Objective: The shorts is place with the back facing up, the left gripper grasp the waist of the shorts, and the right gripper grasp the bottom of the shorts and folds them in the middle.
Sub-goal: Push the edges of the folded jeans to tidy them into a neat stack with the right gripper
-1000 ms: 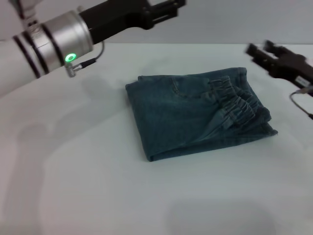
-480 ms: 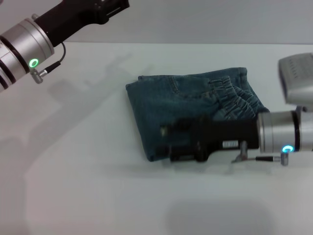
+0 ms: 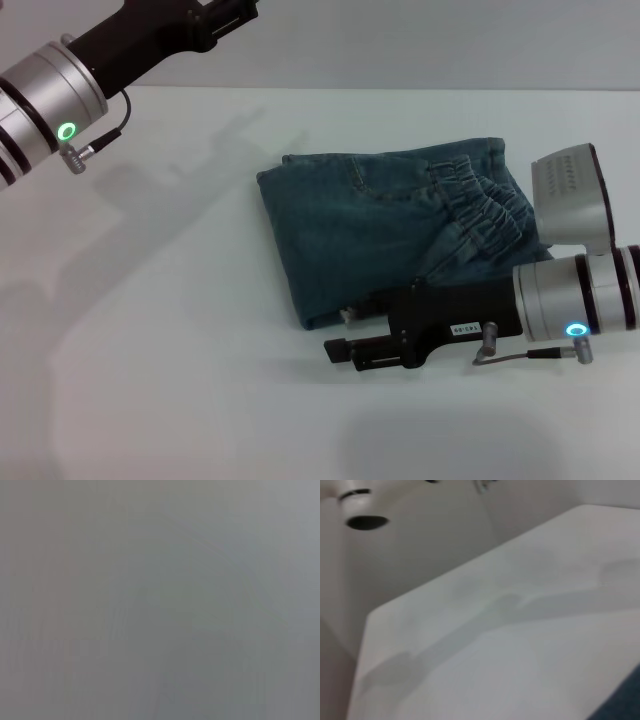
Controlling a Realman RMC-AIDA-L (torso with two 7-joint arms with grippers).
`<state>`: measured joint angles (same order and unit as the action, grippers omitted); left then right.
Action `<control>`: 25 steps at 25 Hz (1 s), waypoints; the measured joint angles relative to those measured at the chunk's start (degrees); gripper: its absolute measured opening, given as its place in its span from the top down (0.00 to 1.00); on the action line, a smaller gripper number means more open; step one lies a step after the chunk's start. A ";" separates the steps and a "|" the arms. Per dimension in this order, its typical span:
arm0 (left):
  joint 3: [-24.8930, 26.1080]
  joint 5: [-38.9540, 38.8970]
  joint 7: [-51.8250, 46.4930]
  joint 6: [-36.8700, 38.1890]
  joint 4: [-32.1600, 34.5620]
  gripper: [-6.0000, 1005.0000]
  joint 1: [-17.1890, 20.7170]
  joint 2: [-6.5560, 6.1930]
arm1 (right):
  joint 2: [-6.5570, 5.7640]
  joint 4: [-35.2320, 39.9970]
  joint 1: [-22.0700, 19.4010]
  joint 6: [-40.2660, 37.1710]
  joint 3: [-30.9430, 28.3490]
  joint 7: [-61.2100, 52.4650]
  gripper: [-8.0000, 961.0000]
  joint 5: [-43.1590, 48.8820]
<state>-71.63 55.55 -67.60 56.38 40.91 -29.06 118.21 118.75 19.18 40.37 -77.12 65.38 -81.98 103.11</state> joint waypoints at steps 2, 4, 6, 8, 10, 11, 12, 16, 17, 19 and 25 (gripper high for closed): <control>0.04 -0.01 0.05 -0.23 -0.14 0.16 -0.13 0.00 | 0.17 -0.03 -0.18 1.62 -0.09 0.00 0.33 -0.12; 0.05 -0.02 0.06 -0.31 -0.14 0.16 -0.15 0.00 | 0.31 -0.05 -0.20 2.90 -0.33 0.00 0.33 -0.37; 0.07 -0.02 0.08 -0.66 -0.14 0.16 -0.19 0.00 | 0.39 -0.07 -0.05 3.77 -0.37 0.00 0.33 -0.97; 0.09 -0.02 0.09 -0.98 -0.14 0.16 -0.20 0.00 | 0.42 -0.07 0.19 4.85 -0.17 0.01 0.33 -1.79; 0.09 -0.02 0.10 -1.07 -0.22 0.16 -0.24 0.00 | 0.43 -0.01 0.38 5.70 -0.09 -0.03 0.33 -2.07; 0.10 -0.02 0.10 -1.10 -0.30 0.16 -0.27 0.00 | 0.43 0.02 0.54 6.04 -0.12 -0.12 0.33 -2.11; 0.10 -0.02 0.09 -1.10 -0.41 0.16 -0.29 0.00 | 0.43 0.02 0.78 6.39 -0.19 -0.21 0.33 -2.14; 0.11 -0.02 -0.09 -1.10 -0.55 0.16 -0.31 0.00 | 0.43 -0.11 1.53 7.22 -0.44 -0.42 0.33 -2.18; 0.14 -0.02 -0.12 -1.11 -0.56 0.16 -0.31 0.00 | 0.46 -0.11 1.68 7.51 -0.48 -0.45 0.33 -2.19; 0.19 -0.02 -0.12 -1.17 -0.57 0.16 -0.31 0.00 | 0.50 -0.11 1.90 8.20 -0.34 -0.48 0.33 -2.69; 0.19 -0.01 0.07 -1.31 -0.67 0.16 -0.30 0.00 | 0.53 -0.09 2.96 10.68 0.00 -0.94 0.33 -3.70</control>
<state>-71.44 55.54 -67.53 55.06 40.24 -29.36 118.21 119.28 19.09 43.32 -66.45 65.37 -82.92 99.41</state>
